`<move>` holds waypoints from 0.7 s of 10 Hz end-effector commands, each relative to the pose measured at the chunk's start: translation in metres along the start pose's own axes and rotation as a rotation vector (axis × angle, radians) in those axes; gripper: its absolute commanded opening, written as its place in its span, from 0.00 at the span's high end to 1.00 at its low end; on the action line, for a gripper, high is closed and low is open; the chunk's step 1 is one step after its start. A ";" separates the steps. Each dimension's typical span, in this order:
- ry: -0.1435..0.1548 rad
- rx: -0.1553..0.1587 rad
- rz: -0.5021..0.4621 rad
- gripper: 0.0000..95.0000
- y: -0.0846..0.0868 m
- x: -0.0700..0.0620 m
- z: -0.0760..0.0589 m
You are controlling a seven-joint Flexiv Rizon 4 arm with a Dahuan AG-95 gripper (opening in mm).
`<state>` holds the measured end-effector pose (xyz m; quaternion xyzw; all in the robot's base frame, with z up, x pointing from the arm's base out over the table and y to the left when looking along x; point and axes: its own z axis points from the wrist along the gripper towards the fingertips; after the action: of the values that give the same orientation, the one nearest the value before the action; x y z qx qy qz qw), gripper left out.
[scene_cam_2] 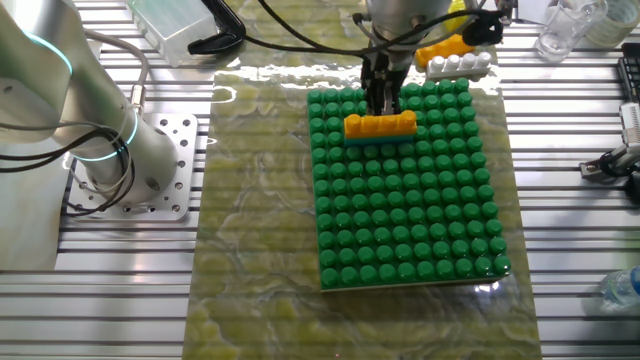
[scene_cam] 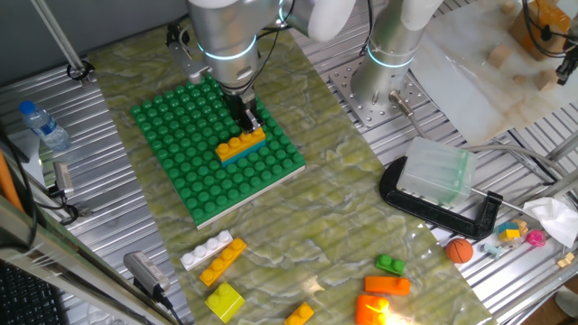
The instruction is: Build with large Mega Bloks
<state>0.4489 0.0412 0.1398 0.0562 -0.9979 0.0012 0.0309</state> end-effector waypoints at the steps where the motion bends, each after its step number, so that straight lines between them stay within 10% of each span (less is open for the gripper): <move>1: 0.001 -0.001 0.000 1.00 0.000 0.001 -0.001; 7: 0.006 -0.002 0.000 1.00 -0.002 0.002 0.007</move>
<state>0.4466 0.0394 0.1309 0.0564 -0.9978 -0.0004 0.0351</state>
